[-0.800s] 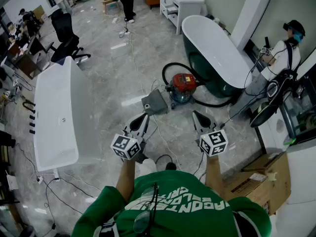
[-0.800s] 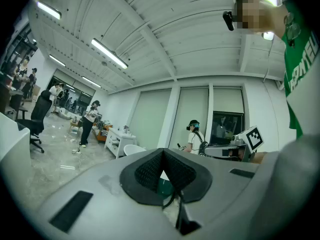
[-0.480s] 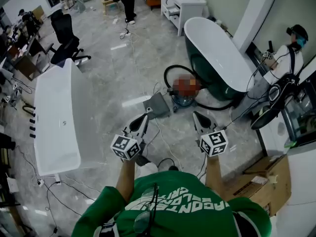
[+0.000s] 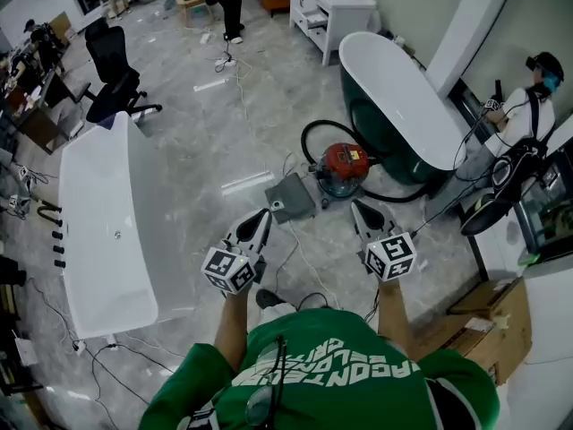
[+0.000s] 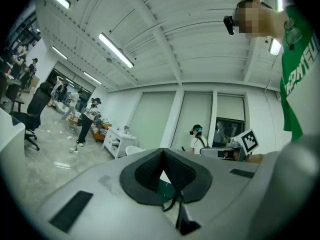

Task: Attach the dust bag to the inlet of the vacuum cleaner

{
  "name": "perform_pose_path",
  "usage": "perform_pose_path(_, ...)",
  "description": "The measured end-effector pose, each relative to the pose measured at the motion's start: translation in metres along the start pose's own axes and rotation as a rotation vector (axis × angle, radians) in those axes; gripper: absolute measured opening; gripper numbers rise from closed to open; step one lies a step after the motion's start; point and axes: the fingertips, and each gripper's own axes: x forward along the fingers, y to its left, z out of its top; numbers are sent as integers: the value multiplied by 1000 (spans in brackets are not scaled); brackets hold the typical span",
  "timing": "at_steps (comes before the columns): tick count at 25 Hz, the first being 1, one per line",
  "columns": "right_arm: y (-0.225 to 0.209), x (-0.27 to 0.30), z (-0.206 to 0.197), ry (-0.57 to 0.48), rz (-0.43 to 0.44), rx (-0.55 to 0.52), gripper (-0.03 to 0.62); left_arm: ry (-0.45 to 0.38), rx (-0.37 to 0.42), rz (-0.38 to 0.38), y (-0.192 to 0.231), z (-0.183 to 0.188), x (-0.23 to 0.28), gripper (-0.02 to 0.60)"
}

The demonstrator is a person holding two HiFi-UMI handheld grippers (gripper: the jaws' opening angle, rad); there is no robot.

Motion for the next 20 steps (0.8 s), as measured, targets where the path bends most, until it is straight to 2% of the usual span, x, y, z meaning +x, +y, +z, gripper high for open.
perform_pose_path(8,50,54,-6,44,22,6,8,20,-26,-29,43,-1,-31,3)
perform_pose_path(12,79,73,-8,58,55,-14,8,13,-31,-10,65,4,-50,3)
perform_pose_path(20,90,97,14,34,47,-23,8,-17,-25,0,91,23,-71,3)
